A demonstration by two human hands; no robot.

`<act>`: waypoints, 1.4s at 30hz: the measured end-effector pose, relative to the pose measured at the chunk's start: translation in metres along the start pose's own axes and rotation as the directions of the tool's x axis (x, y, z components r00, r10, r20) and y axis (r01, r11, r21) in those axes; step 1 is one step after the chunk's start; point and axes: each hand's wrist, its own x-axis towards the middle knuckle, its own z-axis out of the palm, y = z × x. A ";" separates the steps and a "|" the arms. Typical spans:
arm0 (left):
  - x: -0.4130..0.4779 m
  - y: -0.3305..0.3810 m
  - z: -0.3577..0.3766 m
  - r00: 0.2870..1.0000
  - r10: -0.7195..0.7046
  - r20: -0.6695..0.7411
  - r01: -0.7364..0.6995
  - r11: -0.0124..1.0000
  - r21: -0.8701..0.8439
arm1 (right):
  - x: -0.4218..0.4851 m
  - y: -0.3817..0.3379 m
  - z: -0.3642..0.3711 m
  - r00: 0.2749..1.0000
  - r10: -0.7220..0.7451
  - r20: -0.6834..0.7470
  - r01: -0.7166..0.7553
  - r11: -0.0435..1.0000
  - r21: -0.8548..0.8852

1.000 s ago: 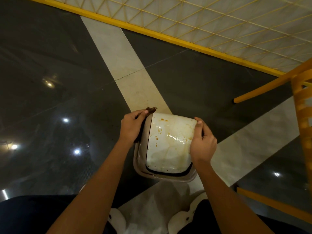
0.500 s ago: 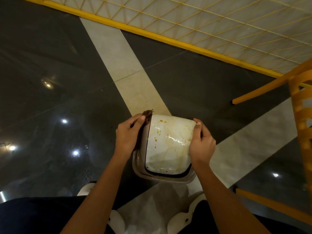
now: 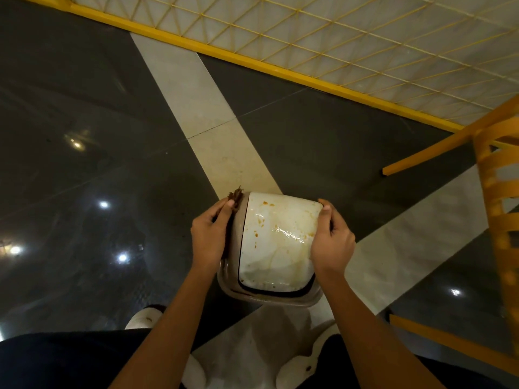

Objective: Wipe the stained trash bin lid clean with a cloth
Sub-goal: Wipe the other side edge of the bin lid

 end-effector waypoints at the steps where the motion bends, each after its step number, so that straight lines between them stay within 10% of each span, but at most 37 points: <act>1: 0.006 -0.001 0.002 1.000 -0.018 0.005 0.018 1.000 0.016 | 0.000 0.000 0.000 1.000 0.005 0.004 -0.005 1.000 -0.004; 12: -0.013 0.001 -0.002 0.998 0.070 0.005 -0.069 0.994 -0.087 | 0.000 0.001 0.000 1.000 0.006 -0.007 -0.006 1.000 0.002; 23: 0.049 0.009 0.020 0.992 -0.035 0.125 0.014 0.986 0.164 | 0.000 0.001 0.002 0.999 0.011 -0.051 -0.011 1.000 0.012; 34: -0.015 -0.028 -0.008 0.998 0.017 -0.066 -0.010 0.994 0.106 | -0.001 0.000 0.001 0.998 0.023 -0.051 -0.023 1.000 0.015; 42: 0.055 0.010 0.019 0.984 0.043 0.171 -0.091 0.954 0.284 | 0.000 0.001 0.002 0.999 -0.014 -0.049 0.014 1.000 -0.010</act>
